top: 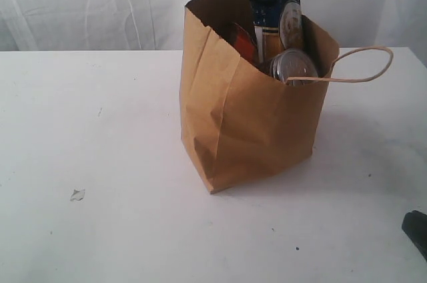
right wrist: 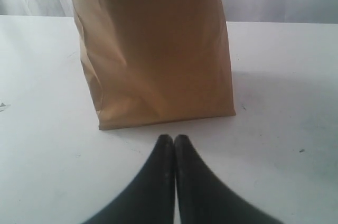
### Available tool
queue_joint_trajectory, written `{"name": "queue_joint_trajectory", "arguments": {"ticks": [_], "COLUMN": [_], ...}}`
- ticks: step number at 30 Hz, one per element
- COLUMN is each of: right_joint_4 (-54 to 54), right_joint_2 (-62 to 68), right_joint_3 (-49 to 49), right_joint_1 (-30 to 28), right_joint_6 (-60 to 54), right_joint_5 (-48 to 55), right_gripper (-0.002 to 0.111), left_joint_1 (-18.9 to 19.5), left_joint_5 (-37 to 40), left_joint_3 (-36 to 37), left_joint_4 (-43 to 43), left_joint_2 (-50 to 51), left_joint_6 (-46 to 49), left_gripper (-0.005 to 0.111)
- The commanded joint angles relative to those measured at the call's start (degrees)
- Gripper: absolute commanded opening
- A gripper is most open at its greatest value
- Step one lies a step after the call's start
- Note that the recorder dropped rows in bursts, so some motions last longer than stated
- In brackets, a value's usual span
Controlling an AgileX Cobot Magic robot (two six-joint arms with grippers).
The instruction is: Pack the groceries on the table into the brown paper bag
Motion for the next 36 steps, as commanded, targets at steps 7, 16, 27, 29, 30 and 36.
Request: {"name": "queue_joint_trajectory", "arguments": {"ticks": [7, 16, 27, 29, 30, 36], "right_joint_4": [0.44, 0.06, 0.19, 0.19, 0.19, 0.19], "right_joint_2": [-0.57, -1.73, -1.73, -1.73, -1.73, -1.73], "right_joint_3": [0.25, 0.25, 0.25, 0.25, 0.25, 0.25], "right_joint_1": [-3.60, -18.48, -29.69, -30.02, -30.14, -30.13], "right_joint_6": [-0.60, -0.60, -0.60, -0.60, -0.60, -0.60], "right_joint_5": [-1.40, -0.81, -0.70, -0.70, -0.70, -0.81], "right_gripper": [0.000, 0.000, 0.000, 0.000, 0.000, 0.000], "left_joint_1": [0.25, 0.25, 0.25, 0.25, 0.25, 0.25], "left_joint_5": [0.17, 0.17, 0.17, 0.17, 0.17, 0.17], "left_joint_3": [0.15, 0.15, 0.15, 0.15, 0.15, 0.15], "left_joint_4": [-0.14, -0.14, -0.14, -0.14, -0.14, -0.14], "left_joint_2": [-0.30, -0.30, -0.30, -0.30, -0.30, -0.30], "left_joint_6": [-0.10, -0.10, -0.10, -0.10, -0.10, -0.10], "left_gripper": [0.000, 0.000, 0.000, 0.000, 0.000, 0.000]}}
